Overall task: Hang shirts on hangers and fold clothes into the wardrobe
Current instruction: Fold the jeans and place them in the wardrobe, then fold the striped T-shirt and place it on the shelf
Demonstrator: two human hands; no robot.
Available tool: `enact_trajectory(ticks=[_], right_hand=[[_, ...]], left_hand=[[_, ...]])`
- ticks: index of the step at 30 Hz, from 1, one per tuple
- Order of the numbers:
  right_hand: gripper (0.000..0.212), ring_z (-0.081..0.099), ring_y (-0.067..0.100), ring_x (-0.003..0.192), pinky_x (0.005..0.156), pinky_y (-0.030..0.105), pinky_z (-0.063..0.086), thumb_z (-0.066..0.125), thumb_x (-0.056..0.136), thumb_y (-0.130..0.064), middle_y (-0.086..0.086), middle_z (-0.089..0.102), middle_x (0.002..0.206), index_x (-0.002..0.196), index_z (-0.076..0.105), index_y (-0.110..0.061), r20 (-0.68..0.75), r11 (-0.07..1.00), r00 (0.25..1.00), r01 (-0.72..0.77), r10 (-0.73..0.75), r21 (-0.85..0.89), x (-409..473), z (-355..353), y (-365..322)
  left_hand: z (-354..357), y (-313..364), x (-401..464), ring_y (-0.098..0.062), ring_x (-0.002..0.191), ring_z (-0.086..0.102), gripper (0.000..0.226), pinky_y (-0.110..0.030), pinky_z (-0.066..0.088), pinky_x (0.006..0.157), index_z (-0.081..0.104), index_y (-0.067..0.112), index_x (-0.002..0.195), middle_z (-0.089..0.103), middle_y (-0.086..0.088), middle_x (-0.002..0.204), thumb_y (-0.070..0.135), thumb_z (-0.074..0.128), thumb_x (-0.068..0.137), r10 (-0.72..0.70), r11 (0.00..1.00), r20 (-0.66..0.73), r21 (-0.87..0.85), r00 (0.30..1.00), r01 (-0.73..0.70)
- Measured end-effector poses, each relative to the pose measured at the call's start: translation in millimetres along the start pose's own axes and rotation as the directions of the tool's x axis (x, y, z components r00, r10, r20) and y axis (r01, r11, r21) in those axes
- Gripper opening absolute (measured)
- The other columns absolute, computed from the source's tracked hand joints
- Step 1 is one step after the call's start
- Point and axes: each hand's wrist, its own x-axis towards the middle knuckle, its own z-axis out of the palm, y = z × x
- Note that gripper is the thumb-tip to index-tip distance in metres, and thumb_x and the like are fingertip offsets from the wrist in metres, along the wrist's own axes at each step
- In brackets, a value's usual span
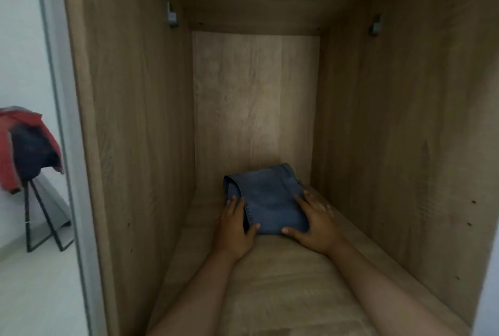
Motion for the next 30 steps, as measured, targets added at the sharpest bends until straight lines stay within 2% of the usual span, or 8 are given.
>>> enact_trajectory(ticks=[3,6,10,14,17,21,26,30], right_hand=[[0.124,0.009,0.020,0.147,0.118,0.045,0.018,0.036,0.056,-0.095,0.008,0.009,0.160,0.152,0.009,-0.022,0.094,0.990,0.992,-0.096,0.087,0.102,-27.0,-8.8,-11.8],[0.114,0.007,0.019,0.147,0.119,0.034,0.017,0.058,0.070,-0.074,0.006,0.002,0.161,0.152,-0.002,-0.023,0.213,0.952,0.964,-0.208,0.160,0.226,-58.0,-24.5,-31.4],[0.089,0.032,0.014,0.137,0.104,0.018,0.026,0.066,0.081,-0.051,-0.005,0.032,0.150,0.150,0.020,-0.021,0.247,0.913,0.955,-0.244,0.166,0.327,-114.2,-51.9,-69.5],[0.063,0.047,0.006,0.122,0.099,0.020,0.037,0.067,0.083,-0.042,-0.006,0.051,0.134,0.139,0.045,-0.023,0.144,0.860,0.983,-0.169,0.112,0.482,-174.9,-69.5,-112.9],[0.048,0.053,0.004,0.115,0.100,0.025,0.044,0.067,0.085,-0.037,-0.011,0.058,0.122,0.129,0.054,-0.024,0.057,0.808,0.995,-0.102,0.085,0.580,-210.3,-64.7,-142.9],[0.040,0.049,0.000,0.113,0.097,0.016,0.039,0.066,0.087,-0.029,-0.015,0.056,0.118,0.126,0.058,-0.024,-0.003,0.819,0.997,0.069,-0.082,0.569,-277.3,-50.0,-182.9],[0.035,0.056,0.002,0.106,0.094,0.017,0.045,0.066,0.087,-0.024,-0.009,0.061,0.114,0.122,0.060,-0.021,0.177,0.738,0.960,0.041,-0.216,0.673,-375.0,-20.4,-234.5],[0.034,0.059,0.007,0.100,0.079,0.003,0.038,0.065,0.087,-0.022,-0.009,0.062,0.109,0.120,0.059,-0.019,0.335,0.678,0.884,-0.029,-0.325,0.735,-467.1,-3.9,-292.9]], left_hand=[[-11.9,17.0,-28.1,-0.024,0.135,0.036,0.060,-0.019,0.025,0.106,0.037,0.018,0.141,0.041,-0.004,0.144,0.026,0.061,0.086,0.023,0.999,0.059,-0.024,0.998,-0.022],[-29.6,40.9,-61.2,-0.021,0.134,0.036,0.059,-0.014,0.023,0.101,0.035,0.015,0.142,0.038,-0.004,0.146,0.021,0.057,0.088,-0.037,0.999,0.157,0.021,0.987,0.035],[-62.4,71.8,-111.3,-0.021,0.123,0.049,0.047,-0.017,0.035,0.092,0.047,0.014,0.134,0.051,-0.004,0.133,0.029,0.056,0.090,-0.123,0.992,0.141,0.022,0.982,0.121],[-102.9,90.9,-179.6,-0.010,0.112,0.056,0.040,-0.019,0.043,0.091,0.055,0.020,0.127,0.060,0.003,0.123,0.032,0.056,0.089,-0.197,0.979,0.020,-0.055,0.980,0.198],[-123.5,91.3,-222.7,-0.004,0.095,0.062,0.020,-0.021,0.051,0.083,0.066,0.018,0.106,0.067,0.007,0.101,0.024,0.059,0.088,-0.098,0.993,-0.139,-0.071,0.985,0.089],[-144.2,97.1,-312.6,0.002,0.090,0.058,0.016,-0.008,0.042,0.074,0.065,0.020,0.102,0.064,0.011,0.096,0.018,0.060,0.088,-0.197,0.980,-0.222,-0.040,0.955,0.193],[-166.3,93.8,-452.3,-0.005,0.089,0.061,0.021,-0.006,0.040,0.069,0.064,0.017,0.107,0.065,0.007,0.103,0.016,0.061,0.086,-0.452,0.887,-0.271,-0.037,0.850,0.460],[-200.7,101.2,-582.8,-0.006,0.087,0.061,0.026,-0.005,0.039,0.071,0.062,0.017,0.111,0.064,0.002,0.107,0.016,0.061,0.085,-0.658,0.734,-0.295,-0.047,0.693,0.677]])
